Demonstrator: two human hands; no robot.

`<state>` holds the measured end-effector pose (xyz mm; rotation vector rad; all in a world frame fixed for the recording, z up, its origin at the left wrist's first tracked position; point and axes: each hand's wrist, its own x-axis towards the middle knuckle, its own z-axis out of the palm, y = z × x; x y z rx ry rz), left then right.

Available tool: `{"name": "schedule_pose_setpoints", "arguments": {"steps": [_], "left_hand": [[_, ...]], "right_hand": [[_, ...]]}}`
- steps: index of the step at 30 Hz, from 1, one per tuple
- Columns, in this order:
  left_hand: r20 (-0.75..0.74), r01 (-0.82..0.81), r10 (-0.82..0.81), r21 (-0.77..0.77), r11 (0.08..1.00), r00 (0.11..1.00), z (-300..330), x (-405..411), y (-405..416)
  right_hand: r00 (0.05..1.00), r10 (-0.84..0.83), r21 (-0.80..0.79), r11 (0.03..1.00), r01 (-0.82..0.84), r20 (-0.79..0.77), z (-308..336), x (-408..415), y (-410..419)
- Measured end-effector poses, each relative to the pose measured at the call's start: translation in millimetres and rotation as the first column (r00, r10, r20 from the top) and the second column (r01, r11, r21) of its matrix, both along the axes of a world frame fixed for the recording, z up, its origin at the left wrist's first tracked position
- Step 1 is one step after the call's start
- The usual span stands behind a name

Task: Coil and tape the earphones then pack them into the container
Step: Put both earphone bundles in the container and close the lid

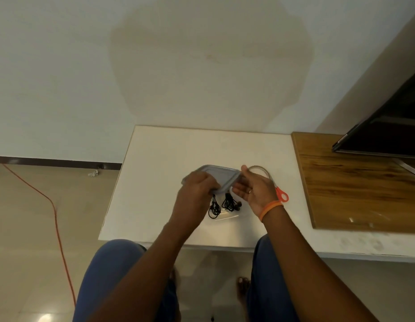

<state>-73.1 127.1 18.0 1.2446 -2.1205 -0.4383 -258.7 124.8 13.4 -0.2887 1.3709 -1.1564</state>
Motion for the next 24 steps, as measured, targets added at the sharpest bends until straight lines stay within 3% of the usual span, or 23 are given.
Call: {"name": "schedule_pose_setpoints", "arguments": {"steps": [2,4,5,7,10,12,15,18,22,24], "left_hand": [[0.025,0.044,-0.042,-0.066,0.997,0.999,-7.7,-0.4,0.8],[0.080,-0.034,0.042,-0.097,0.995,0.996,-18.8,5.7,-2.7],[0.093,-0.122,0.125,-0.035,0.992,0.988,-23.2,9.1,-3.1],[0.065,-0.307,0.301,0.229,0.924,0.952,-32.5,14.5,-0.4],[-0.017,-0.387,0.514,0.636,0.667,0.858,-36.4,14.2,2.0],[-0.005,-0.369,0.565,0.753,0.545,0.825,-33.5,9.6,2.3],[-0.003,-0.308,0.502,0.786,0.536,0.865,-33.3,-0.1,9.7],[-0.018,-0.259,0.448,0.795,0.548,0.894,-37.8,-6.6,14.1],[-0.125,-0.161,0.540,0.877,0.452,0.833,-34.6,-4.5,13.9],[-0.151,-0.139,0.550,0.883,0.449,0.822,-34.4,-2.0,13.6]], "right_hand": [[0.995,0.018,0.033,0.999,-0.015,-0.093,1.1,-8.5,3.3],[0.991,0.045,0.054,0.998,-0.038,-0.125,2.1,-13.1,6.4],[0.991,0.049,0.047,0.998,-0.043,-0.124,2.4,-15.0,7.4],[0.984,0.071,0.048,0.997,-0.064,-0.164,2.2,-18.1,10.4],[0.972,0.087,0.095,0.993,-0.067,-0.216,2.9,-21.2,18.0],[0.968,0.084,0.172,0.984,-0.043,-0.237,-0.4,-25.1,20.0],[0.945,0.154,0.284,0.956,-0.069,-0.290,-6.6,-27.3,18.2],[0.837,0.318,0.346,0.923,-0.167,-0.444,-12.1,-21.1,21.1],[0.579,0.432,0.358,0.901,-0.244,-0.692,-17.2,-16.0,24.7],[0.570,0.432,0.351,0.902,-0.253,-0.699,-16.5,-15.0,24.6]]}}
